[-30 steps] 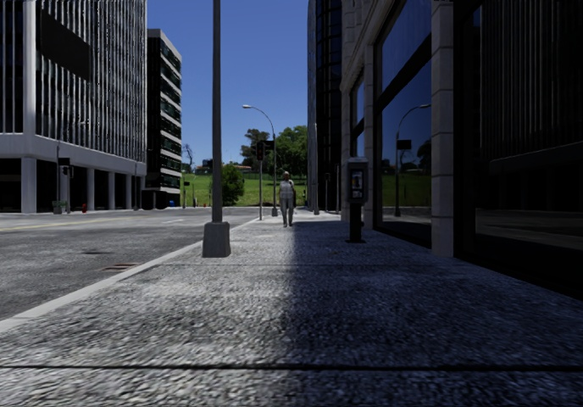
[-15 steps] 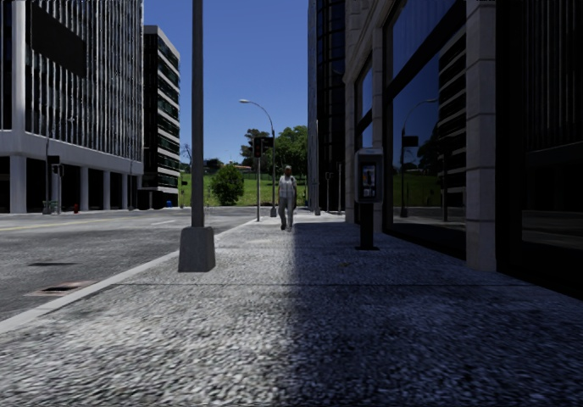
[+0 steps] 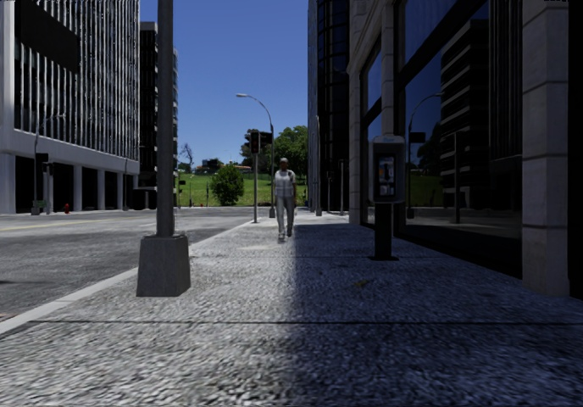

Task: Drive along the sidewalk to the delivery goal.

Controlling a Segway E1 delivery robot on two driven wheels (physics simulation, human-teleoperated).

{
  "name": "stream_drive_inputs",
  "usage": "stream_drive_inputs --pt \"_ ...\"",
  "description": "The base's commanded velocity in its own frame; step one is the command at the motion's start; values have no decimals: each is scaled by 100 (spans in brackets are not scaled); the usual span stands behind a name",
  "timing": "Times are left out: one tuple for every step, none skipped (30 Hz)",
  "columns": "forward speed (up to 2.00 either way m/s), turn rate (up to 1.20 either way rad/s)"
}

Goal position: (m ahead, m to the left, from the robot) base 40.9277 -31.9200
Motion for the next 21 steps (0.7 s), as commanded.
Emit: stream_drive_inputs --pt "200 -21" --pt "200 -21" --pt "200 -28" --pt "200 -32" --pt "200 -34" --pt "200 -34" --pt "200 -34" --pt "200 -34" --pt "200 -34" --pt "200 -35" --pt "200 -35" --pt "200 -35" --pt "200 -34" --pt "200 -34" --pt "200 -33" --pt "200 -33" --pt "200 -23" --pt "200 -23" --pt "200 -13" --pt "200 -11" --pt "200 -11"
